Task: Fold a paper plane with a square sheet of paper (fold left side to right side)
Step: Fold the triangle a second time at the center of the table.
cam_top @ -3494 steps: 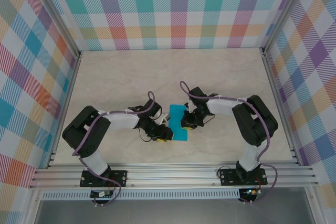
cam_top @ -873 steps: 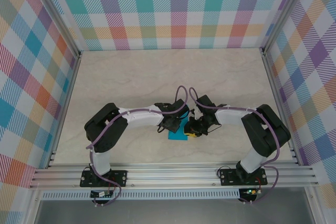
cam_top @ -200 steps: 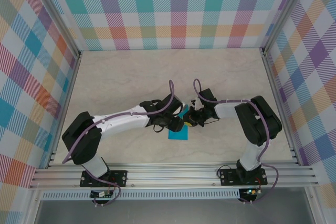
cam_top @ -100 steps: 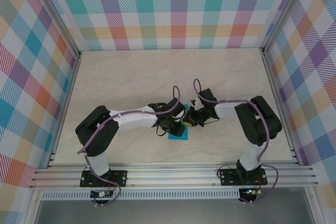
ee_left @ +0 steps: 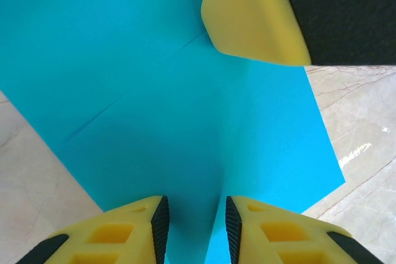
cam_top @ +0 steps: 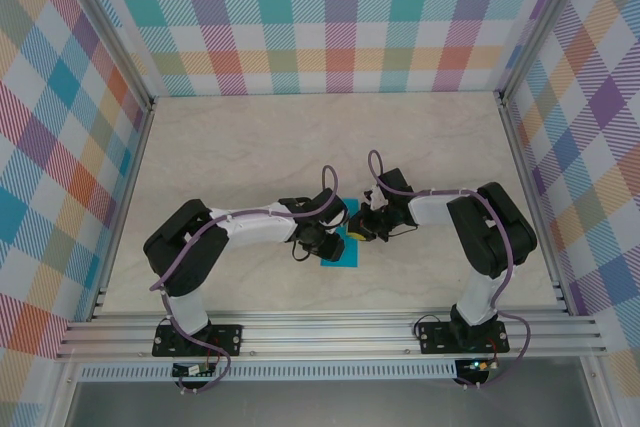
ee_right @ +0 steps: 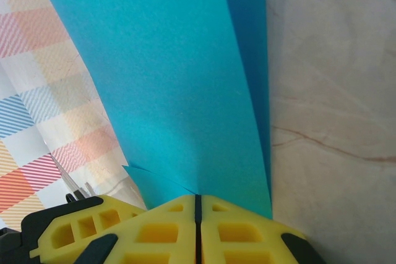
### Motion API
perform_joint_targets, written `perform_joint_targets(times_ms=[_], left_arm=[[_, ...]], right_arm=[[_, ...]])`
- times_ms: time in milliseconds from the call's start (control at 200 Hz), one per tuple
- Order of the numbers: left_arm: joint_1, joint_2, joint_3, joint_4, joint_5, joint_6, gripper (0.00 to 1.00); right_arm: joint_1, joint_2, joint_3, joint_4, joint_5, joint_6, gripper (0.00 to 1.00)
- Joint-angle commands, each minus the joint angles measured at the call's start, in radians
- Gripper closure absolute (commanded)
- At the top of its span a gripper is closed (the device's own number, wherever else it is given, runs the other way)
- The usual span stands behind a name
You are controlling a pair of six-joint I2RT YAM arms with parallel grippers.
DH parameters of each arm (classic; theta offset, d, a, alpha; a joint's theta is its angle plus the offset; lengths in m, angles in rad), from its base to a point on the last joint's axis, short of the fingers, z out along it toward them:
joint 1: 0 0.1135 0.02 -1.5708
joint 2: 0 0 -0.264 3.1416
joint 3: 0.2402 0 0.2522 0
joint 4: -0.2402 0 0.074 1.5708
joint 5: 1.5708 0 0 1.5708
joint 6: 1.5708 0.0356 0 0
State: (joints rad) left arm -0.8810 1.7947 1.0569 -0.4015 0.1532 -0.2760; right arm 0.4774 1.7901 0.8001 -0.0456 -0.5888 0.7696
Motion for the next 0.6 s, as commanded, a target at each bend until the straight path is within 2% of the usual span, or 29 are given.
perform_joint_targets(times_ms=[0, 245, 425, 600], left_arm=[[0.007, 0.007, -0.02, -0.022, -0.021, -0.013, 0.67], [0.007, -0.086, -0.004, -0.038, 0.02, -0.012, 0.66], [0.008, -0.11, -0.009, 0.027, 0.154, -0.036, 0.66], [0.007, -0.061, -0.016, 0.091, 0.254, -0.061, 0.68]], right_arm=[[0.009, 0.064, -0.019, -0.071, 0.069, -0.021, 0.92], [0.009, 0.065, -0.018, -0.071, 0.07, -0.021, 0.91], [0.009, 0.064, -0.018, -0.073, 0.07, -0.022, 0.91], [0.009, 0.065, -0.017, -0.074, 0.069, -0.022, 0.91]])
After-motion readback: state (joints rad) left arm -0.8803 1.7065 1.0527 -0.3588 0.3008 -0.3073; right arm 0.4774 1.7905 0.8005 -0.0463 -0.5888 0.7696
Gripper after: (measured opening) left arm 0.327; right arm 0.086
